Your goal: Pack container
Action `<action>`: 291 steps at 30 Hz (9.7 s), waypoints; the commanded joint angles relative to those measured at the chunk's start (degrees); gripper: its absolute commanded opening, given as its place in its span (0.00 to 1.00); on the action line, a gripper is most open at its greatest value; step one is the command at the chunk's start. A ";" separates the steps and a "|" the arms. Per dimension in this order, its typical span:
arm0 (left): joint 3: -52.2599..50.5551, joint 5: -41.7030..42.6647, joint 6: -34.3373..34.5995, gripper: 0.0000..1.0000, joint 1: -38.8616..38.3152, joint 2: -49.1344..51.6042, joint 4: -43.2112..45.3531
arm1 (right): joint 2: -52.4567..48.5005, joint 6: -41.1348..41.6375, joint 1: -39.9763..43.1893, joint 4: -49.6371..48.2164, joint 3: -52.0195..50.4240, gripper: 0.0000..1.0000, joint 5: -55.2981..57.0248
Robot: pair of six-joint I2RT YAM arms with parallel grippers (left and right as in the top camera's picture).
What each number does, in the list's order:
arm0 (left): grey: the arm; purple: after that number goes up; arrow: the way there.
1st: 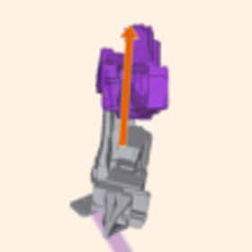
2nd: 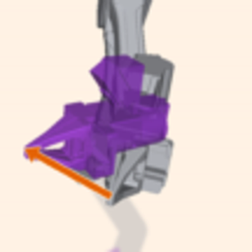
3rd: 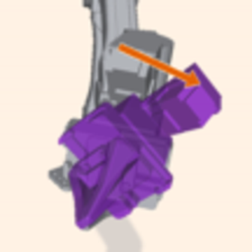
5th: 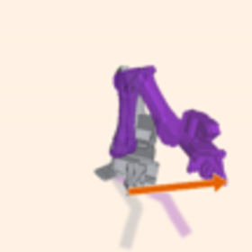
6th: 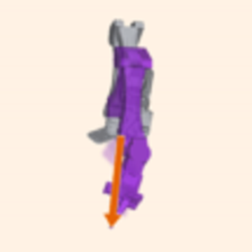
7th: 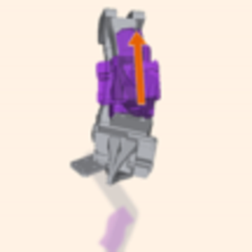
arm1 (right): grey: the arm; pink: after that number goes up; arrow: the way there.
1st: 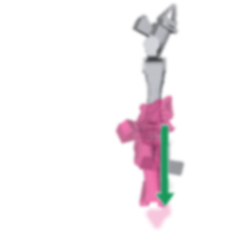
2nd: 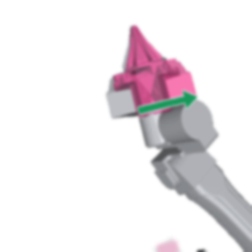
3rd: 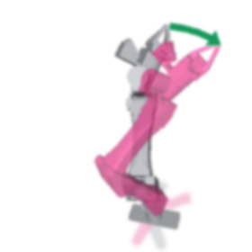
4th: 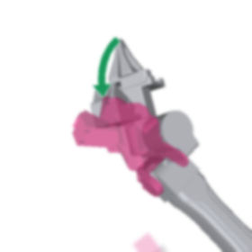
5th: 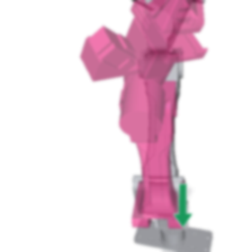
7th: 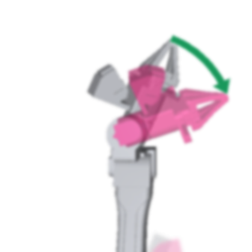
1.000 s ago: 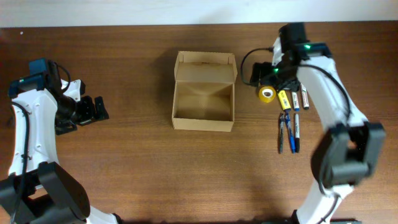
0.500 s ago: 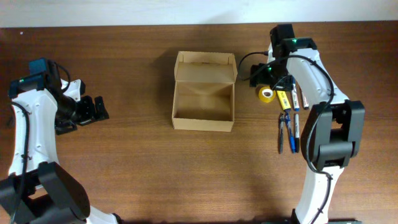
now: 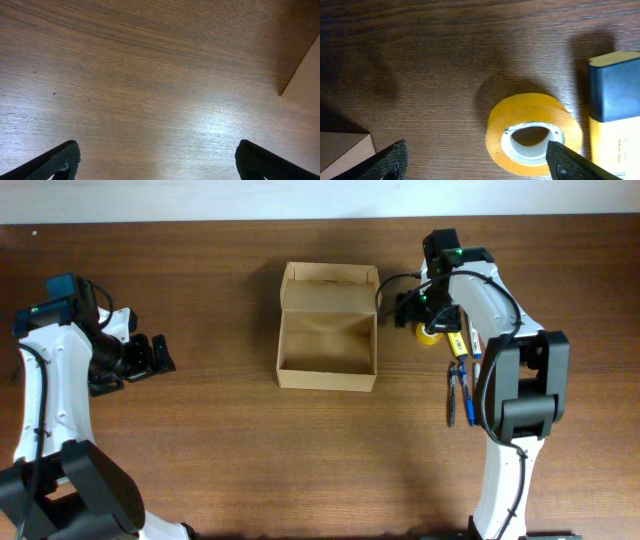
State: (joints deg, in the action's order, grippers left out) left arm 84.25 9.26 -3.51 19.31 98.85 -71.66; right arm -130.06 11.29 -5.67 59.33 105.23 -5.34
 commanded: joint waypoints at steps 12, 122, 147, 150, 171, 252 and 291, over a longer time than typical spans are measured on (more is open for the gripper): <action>-0.37 0.85 -1.09 1.00 0.20 -1.09 0.13 | -4.04 -2.03 -0.68 -0.74 1.07 0.80 1.55; -0.37 0.85 -1.11 1.00 0.20 -1.09 0.13 | -18.78 -6.54 8.39 -30.36 26.45 0.04 4.50; -0.37 0.85 -1.11 1.00 0.20 -1.09 0.13 | -24.06 -5.88 8.22 -20.33 26.45 0.04 4.52; -0.37 0.85 -1.11 1.00 0.20 -1.09 0.13 | -24.00 -4.83 7.96 -17.11 26.45 0.04 4.50; -0.37 0.85 -1.11 1.00 0.20 -1.09 0.13 | -19.23 -4.85 -1.05 0.79 29.62 0.04 4.22; -0.37 0.85 -1.11 1.00 0.20 -1.09 0.13 | -17.99 -0.26 -0.96 4.02 26.75 0.36 7.21; -0.37 0.85 -1.11 1.00 0.20 -1.09 0.13 | -16.09 1.03 5.25 12.66 39.80 0.04 3.78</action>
State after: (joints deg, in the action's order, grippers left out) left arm 84.20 9.26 -3.51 19.31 98.85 -71.50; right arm -148.14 11.92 0.36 71.37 141.36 -2.07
